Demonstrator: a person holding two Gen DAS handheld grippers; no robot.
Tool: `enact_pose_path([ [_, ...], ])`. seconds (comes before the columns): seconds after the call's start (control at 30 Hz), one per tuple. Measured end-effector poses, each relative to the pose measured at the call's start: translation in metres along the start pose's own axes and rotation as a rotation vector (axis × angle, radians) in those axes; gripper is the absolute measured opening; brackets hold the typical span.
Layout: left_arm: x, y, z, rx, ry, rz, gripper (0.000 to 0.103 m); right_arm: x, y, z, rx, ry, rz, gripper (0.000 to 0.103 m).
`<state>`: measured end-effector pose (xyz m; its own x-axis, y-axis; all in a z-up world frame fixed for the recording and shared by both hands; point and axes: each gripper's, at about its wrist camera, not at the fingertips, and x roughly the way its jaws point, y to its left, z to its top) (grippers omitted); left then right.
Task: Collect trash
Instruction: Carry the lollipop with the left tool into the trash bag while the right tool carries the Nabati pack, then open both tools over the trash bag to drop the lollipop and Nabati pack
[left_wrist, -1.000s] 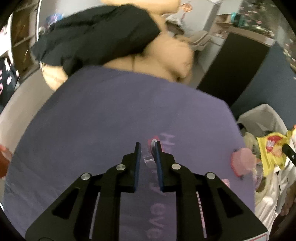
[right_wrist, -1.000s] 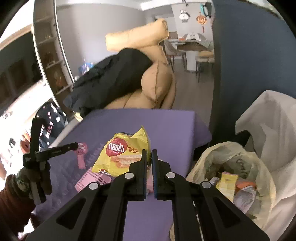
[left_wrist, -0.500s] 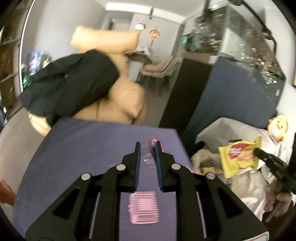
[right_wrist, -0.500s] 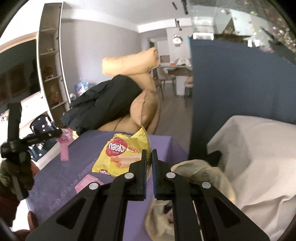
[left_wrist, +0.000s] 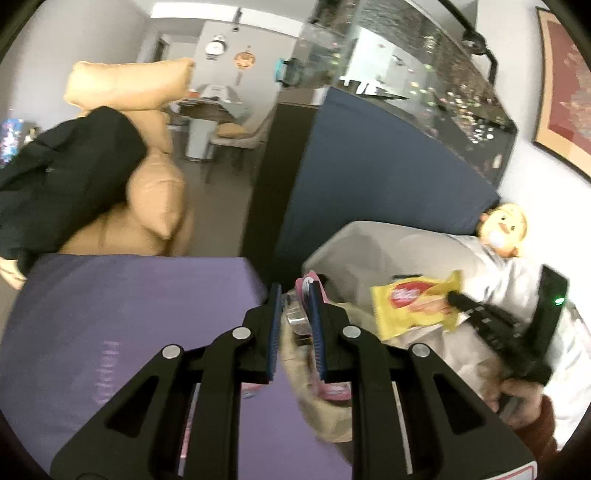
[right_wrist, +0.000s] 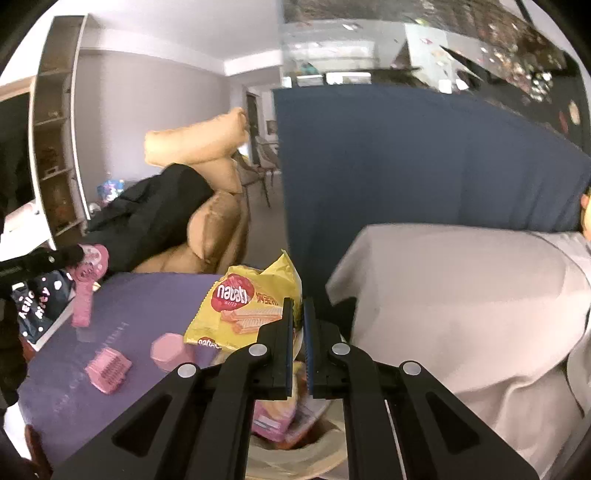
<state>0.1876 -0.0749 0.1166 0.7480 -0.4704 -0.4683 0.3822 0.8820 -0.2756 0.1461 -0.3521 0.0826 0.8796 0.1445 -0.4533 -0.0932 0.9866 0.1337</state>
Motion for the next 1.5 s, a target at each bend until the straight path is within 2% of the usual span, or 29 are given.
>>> enact_pose_path([
  [0.23, 0.041, -0.021, -0.008, 0.001, 0.011, -0.074, 0.015, 0.043, -0.024, -0.029, 0.048, 0.076, -0.043, 0.007],
  [0.43, 0.079, -0.015, -0.017, -0.005, 0.070, -0.054, 0.015, 0.097, -0.006, -0.065, -0.043, 0.188, -0.094, 0.007],
  [0.5, 0.087, -0.012, -0.022, -0.004, 0.086, -0.049, 0.015, 0.117, -0.001, -0.083, -0.047, 0.250, -0.080, 0.007],
  [0.63, 0.101, -0.008, -0.033, 0.007, 0.117, -0.042, 0.015, 0.143, 0.006, -0.118, -0.025, 0.365, 0.003, 0.007],
  [0.83, 0.110, -0.001, -0.043, -0.014, 0.144, -0.038, 0.015, 0.153, 0.015, -0.141, 0.022, 0.441, 0.077, 0.007],
  [1.0, 0.109, -0.003, -0.047, -0.010, 0.152, -0.036, 0.015, 0.144, 0.018, -0.144, 0.033, 0.428, 0.082, 0.007],
  [1.1, 0.106, -0.003, -0.047, -0.005, 0.151, -0.036, 0.015, 0.134, 0.009, -0.141, 0.073, 0.407, 0.090, 0.011],
  [1.17, 0.105, -0.004, -0.047, -0.001, 0.151, -0.035, 0.015, 0.129, 0.002, -0.136, 0.107, 0.393, 0.094, 0.035],
  [1.23, 0.106, -0.003, -0.047, -0.002, 0.153, -0.034, 0.015, 0.121, -0.004, -0.131, 0.128, 0.370, 0.101, 0.043],
  [1.33, 0.108, -0.004, -0.049, -0.006, 0.162, -0.036, 0.015, 0.104, -0.011, -0.121, 0.147, 0.319, 0.088, 0.043],
  [1.4, 0.111, -0.005, -0.052, -0.005, 0.173, -0.040, 0.015, 0.087, -0.017, -0.115, 0.173, 0.257, 0.052, 0.043],
  [1.5, 0.123, -0.007, -0.060, -0.001, 0.206, -0.041, 0.015, 0.068, -0.028, -0.110, 0.196, 0.210, -0.008, 0.043],
])
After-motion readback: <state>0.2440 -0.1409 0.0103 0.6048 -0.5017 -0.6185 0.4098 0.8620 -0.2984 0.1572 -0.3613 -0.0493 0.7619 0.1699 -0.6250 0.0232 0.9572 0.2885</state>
